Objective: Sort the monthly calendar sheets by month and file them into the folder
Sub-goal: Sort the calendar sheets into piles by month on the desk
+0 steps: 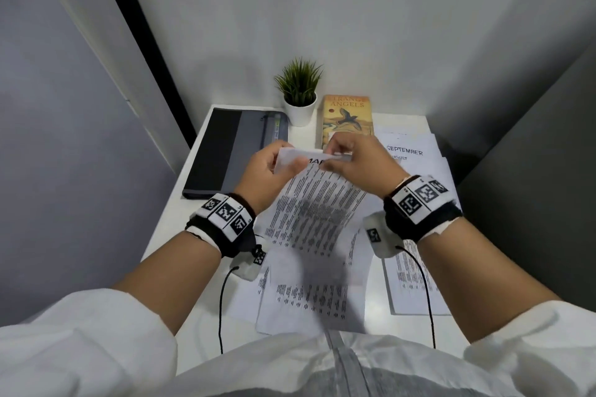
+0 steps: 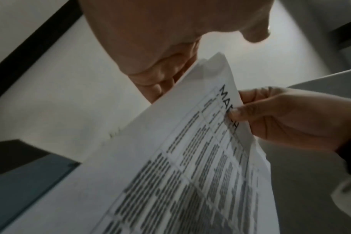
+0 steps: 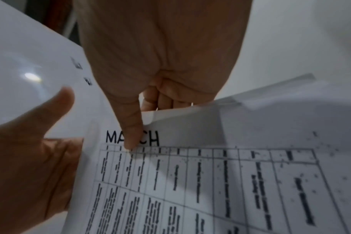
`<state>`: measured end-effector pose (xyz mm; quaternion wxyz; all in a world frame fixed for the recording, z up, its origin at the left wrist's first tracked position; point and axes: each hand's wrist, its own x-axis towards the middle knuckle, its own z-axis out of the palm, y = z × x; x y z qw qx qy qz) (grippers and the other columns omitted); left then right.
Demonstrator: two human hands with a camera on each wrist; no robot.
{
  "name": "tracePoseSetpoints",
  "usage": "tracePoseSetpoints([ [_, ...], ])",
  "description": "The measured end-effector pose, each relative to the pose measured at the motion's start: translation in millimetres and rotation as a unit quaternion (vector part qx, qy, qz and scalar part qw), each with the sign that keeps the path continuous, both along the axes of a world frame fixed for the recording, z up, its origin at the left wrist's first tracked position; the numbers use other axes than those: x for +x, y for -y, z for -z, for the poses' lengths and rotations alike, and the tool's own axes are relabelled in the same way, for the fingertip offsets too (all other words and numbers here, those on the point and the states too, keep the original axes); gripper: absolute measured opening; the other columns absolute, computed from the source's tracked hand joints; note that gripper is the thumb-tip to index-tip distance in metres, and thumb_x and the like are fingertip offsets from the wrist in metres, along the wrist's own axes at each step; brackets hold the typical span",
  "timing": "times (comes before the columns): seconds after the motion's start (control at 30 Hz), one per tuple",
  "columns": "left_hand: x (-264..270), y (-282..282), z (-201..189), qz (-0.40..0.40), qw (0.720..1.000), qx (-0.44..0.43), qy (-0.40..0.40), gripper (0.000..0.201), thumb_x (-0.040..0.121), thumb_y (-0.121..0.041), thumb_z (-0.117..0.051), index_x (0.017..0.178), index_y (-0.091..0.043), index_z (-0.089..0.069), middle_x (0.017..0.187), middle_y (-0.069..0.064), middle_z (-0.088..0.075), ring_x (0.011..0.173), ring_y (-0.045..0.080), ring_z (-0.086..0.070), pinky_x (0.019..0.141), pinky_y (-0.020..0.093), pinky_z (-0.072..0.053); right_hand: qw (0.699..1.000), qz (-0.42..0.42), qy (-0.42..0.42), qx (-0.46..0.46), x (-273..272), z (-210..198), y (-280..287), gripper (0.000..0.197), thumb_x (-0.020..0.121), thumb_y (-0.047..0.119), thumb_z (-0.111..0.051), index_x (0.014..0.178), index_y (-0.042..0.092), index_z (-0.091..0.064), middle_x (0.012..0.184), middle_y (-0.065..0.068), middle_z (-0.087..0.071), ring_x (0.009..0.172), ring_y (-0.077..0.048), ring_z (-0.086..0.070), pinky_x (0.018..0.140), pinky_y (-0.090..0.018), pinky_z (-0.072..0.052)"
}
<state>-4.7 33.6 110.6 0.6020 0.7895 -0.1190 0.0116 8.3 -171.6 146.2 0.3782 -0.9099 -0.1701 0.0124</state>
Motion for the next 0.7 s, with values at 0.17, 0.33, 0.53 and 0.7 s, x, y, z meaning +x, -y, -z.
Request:
tracePoseSetpoints([
  [0.17, 7, 7, -19, -0.060, 0.996, -0.004, 0.069, 0.020, 0.087, -0.031, -0.070, 0.102, -0.019, -0.064, 0.090, -0.005, -0.067, 0.083, 0.017, -0.066, 0.073, 0.042, -0.058, 0.999, 0.000, 0.051, 0.004, 11, -42, -2, 0.022, 0.079, 0.023, -0.076, 0.073, 0.029, -0.056, 0.082, 0.005, -0.065, 0.078, -0.011, -0.058, 0.062, -0.019, -0.041],
  [0.33, 22, 18, -35, -0.094, 0.992, -0.037, 0.070, 0.012, 0.088, -0.043, -0.064, 0.096, -0.033, -0.064, 0.093, -0.004, -0.070, 0.089, 0.017, -0.067, 0.080, 0.048, -0.057, 0.996, 0.017, 0.089, 0.028, 21, -61, -1, 0.021, 0.079, 0.023, -0.076, 0.073, 0.028, -0.056, 0.081, 0.005, -0.065, 0.082, -0.016, -0.061, 0.067, -0.022, -0.046],
  [0.53, 46, 22, -51, -0.077, 0.990, -0.086, 0.080, 0.007, 0.088, -0.039, -0.063, 0.094, -0.037, -0.066, 0.096, -0.007, -0.073, 0.088, 0.013, -0.071, 0.070, 0.032, -0.060, 0.976, 0.089, 0.151, 0.130, 42, -49, 27, 0.035, 0.073, 0.045, -0.077, 0.097, 0.033, -0.054, 0.096, 0.016, -0.060, 0.093, -0.003, -0.058, 0.077, -0.023, -0.054],
  [0.7, 76, 6, -47, -0.140, 0.978, -0.140, 0.069, 0.014, 0.092, -0.023, -0.062, 0.092, -0.037, -0.067, 0.099, -0.002, -0.074, 0.091, 0.017, -0.071, 0.070, 0.033, -0.060, 0.933, 0.230, -0.001, 0.276, 51, 19, 79, 0.066, 0.068, 0.067, -0.069, 0.119, 0.034, -0.043, 0.117, 0.009, -0.055, 0.110, -0.005, -0.054, 0.089, -0.020, -0.041],
])
